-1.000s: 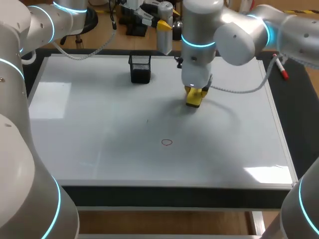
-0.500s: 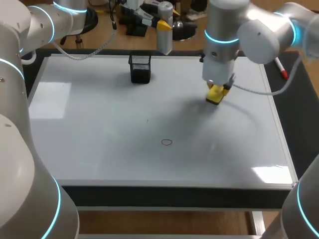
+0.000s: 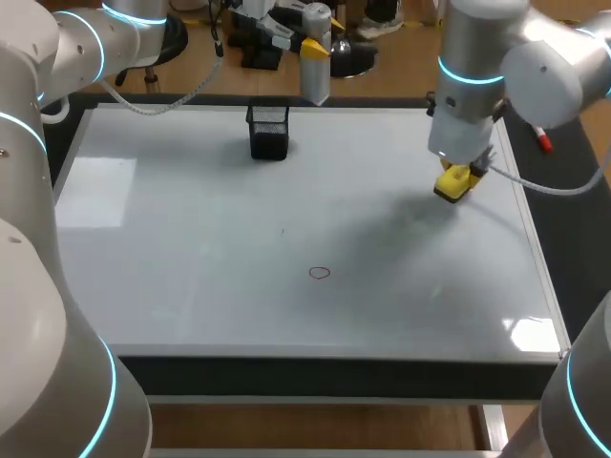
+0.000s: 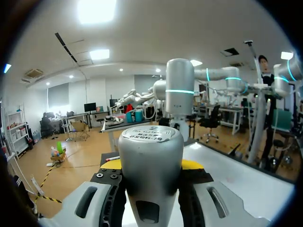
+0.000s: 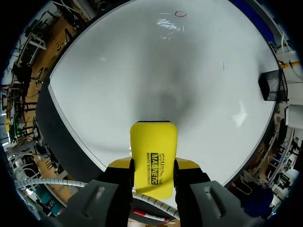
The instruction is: Pick up the inspection probe, press it on each red-marked spot on the whiteboard one by one, put down the probe, pick up the eraser, and wipe off all the red marks.
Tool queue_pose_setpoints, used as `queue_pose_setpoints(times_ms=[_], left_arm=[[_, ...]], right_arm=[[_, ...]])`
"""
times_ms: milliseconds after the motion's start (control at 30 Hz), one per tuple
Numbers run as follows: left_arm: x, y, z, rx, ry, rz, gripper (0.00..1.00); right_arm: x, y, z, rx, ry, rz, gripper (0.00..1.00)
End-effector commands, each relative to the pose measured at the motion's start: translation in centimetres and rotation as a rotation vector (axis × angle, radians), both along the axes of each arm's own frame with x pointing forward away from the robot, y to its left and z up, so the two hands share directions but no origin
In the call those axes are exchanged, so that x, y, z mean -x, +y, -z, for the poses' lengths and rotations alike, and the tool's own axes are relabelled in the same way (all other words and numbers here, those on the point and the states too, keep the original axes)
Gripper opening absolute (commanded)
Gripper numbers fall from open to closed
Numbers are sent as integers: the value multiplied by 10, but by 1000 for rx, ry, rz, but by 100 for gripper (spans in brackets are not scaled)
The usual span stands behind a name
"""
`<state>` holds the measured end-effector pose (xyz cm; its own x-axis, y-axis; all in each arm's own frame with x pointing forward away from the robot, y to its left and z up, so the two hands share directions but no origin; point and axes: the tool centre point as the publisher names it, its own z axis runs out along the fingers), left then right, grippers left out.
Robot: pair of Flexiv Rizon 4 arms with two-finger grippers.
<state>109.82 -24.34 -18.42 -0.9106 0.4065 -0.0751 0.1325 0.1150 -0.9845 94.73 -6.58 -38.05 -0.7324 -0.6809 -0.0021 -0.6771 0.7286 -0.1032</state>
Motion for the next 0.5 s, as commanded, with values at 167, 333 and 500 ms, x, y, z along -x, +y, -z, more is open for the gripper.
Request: queue_pose_setpoints(times_ms=[167,333,500], left_arm=[[-8,0,2,-14,21,144,0],[-8,0,2,-14,21,144,0],[-8,0,2,-14,21,144,0]], right_arm=[[11,-17,-2,-18,-13,46,0],[11,-19,-2,-32,-21,78,0],[11,-19,-2,-32,-21,78,0]])
